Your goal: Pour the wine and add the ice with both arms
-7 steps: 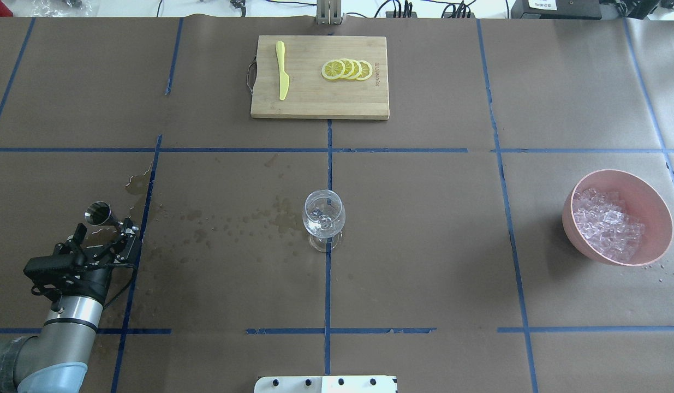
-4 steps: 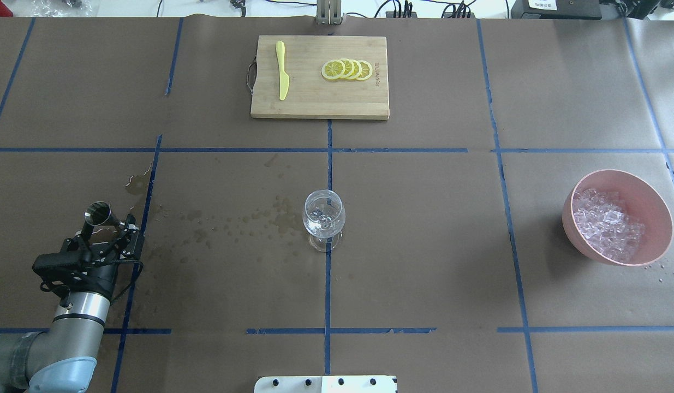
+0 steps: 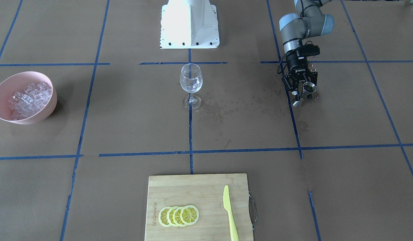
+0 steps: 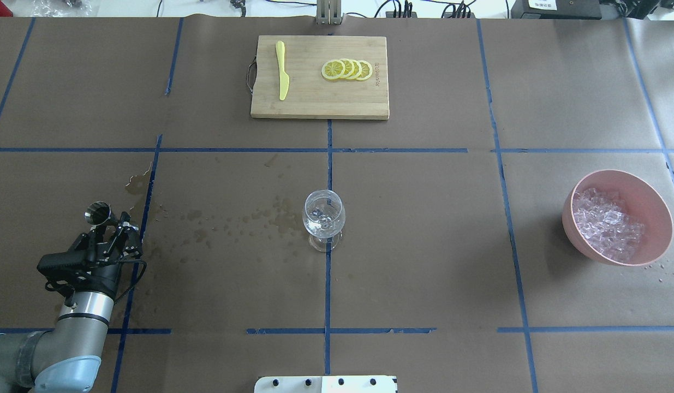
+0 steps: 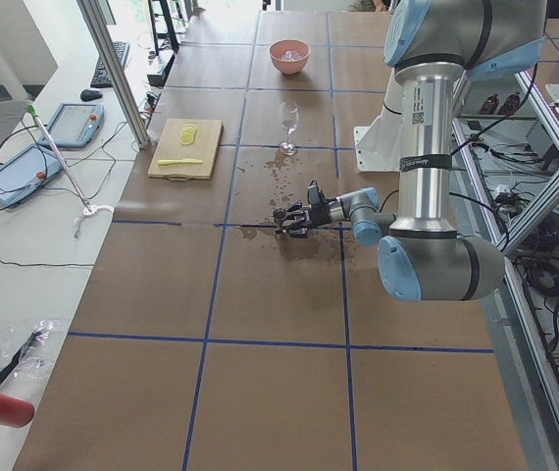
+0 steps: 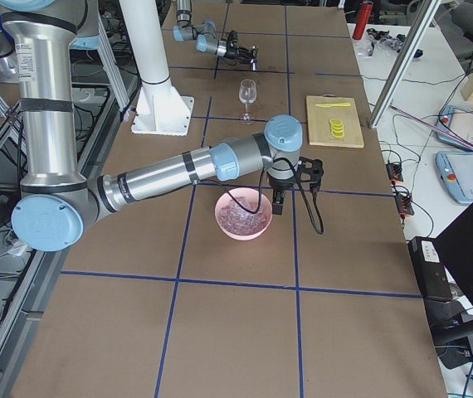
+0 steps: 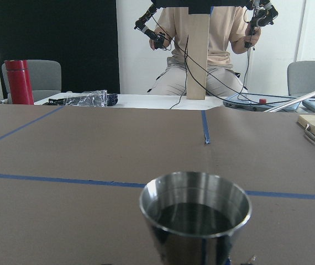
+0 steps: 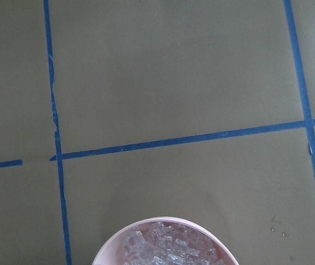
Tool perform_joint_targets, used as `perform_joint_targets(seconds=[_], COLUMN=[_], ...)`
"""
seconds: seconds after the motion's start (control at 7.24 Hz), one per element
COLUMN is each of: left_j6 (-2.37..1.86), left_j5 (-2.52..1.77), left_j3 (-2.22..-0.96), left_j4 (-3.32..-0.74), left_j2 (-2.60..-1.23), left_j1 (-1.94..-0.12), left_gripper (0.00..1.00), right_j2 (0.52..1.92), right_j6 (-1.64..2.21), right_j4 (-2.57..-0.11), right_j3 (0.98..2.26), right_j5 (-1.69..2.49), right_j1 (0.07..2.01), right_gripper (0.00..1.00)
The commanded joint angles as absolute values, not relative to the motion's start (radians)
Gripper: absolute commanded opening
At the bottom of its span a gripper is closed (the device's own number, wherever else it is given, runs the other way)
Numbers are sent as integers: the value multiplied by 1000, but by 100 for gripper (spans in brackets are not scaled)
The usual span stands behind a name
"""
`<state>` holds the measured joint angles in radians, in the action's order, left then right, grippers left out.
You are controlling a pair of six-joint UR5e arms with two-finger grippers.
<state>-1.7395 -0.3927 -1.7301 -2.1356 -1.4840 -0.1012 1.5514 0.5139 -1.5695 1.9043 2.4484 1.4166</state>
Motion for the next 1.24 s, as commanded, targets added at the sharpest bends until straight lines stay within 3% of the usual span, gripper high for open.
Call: perform_joint_targets(seconds=[0.0, 0.14, 1.1], left_j6=[-1740, -1740, -1486], left_j5=[-393, -393, -396], left_j3=[-1730, -1738, -1960], left_j4=[-2137, -2137, -2148], left_j2=[-1485, -1486, -1493], left_j1=[-101, -104, -198], left_gripper=[21, 0, 0], right_j2=[1551, 1551, 1592], right_j6=[528, 531, 990], right_j4=[-1569, -1565, -1185], right_j3=[1913, 1913, 1911], right_j5=[2444, 2442, 2212], right_j1=[1401, 1397, 1111], right_gripper=[100, 100, 100])
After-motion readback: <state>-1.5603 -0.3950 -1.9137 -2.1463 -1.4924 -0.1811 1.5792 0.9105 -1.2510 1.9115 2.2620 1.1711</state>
